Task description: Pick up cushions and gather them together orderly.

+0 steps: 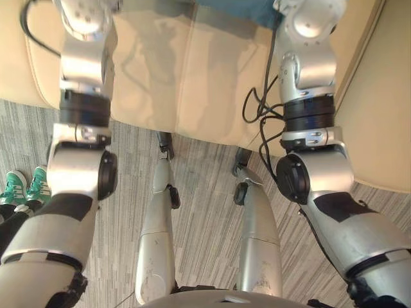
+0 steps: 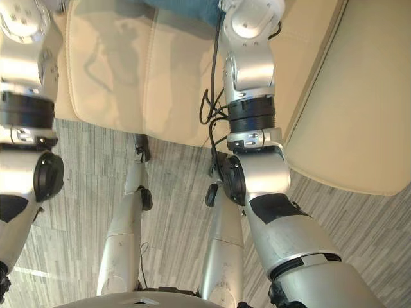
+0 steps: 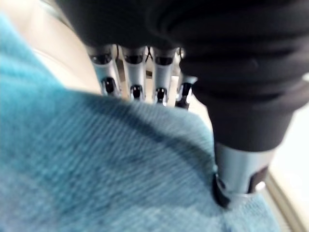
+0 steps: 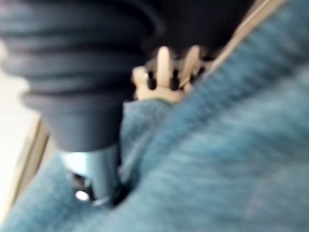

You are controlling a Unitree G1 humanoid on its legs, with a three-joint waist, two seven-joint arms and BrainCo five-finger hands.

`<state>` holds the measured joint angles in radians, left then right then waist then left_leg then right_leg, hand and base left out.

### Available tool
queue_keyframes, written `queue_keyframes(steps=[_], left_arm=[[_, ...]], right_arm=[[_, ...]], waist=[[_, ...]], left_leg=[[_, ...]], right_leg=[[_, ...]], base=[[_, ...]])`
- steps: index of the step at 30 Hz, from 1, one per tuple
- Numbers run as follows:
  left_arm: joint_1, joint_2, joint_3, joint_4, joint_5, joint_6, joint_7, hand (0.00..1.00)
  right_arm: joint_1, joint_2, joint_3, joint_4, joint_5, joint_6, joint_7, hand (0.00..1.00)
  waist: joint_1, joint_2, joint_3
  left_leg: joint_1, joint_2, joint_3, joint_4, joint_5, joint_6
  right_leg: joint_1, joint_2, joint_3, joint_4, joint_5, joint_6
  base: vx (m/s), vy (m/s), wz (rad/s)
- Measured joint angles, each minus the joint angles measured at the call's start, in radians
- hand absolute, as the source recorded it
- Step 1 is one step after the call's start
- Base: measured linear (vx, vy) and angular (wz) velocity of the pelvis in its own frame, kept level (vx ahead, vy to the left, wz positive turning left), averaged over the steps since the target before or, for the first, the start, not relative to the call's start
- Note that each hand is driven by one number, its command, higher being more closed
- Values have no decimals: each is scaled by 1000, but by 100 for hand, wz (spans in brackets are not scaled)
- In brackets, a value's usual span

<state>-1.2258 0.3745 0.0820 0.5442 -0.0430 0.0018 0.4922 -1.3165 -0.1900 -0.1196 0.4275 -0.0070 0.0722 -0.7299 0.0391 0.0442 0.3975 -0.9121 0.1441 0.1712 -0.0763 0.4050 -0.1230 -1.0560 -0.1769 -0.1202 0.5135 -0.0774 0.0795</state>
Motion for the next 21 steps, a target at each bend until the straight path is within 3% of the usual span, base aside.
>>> queue_keyframes(steps=[8,11,16,21], left_arm=[[223,-6,55,-28,-42,-7,-26,0],[278,-6,64,-55,-42,-9,-37,0],[424,-6,100,-136,-45,-14,-42,0],[657,-6,157,-268,-95,-47,-45,0]], right_arm=[[190,18,-2,-191,-44,-10,22,0],[245,19,-1,-224,-72,-11,38,0],[405,-39,-2,-318,-81,-12,86,0],[657,-136,4,-485,-79,-38,204,0]], waist=[[-31,-5,10],[-32,-5,11],[-38,-5,11],[-35,-5,10]], left_leg=[[25,4,51,0,-3,-3],[49,9,59,0,-38,-3],[104,16,70,0,-53,4],[206,18,43,29,-66,21]], right_leg=[[-24,11,52,37,-1,-1],[-21,21,69,49,-1,-1],[28,28,73,55,-3,-1],[162,20,41,58,-35,-8]], base=[[-23,-126,-10],[-54,-115,-21],[-28,-98,-4],[15,-115,15]])
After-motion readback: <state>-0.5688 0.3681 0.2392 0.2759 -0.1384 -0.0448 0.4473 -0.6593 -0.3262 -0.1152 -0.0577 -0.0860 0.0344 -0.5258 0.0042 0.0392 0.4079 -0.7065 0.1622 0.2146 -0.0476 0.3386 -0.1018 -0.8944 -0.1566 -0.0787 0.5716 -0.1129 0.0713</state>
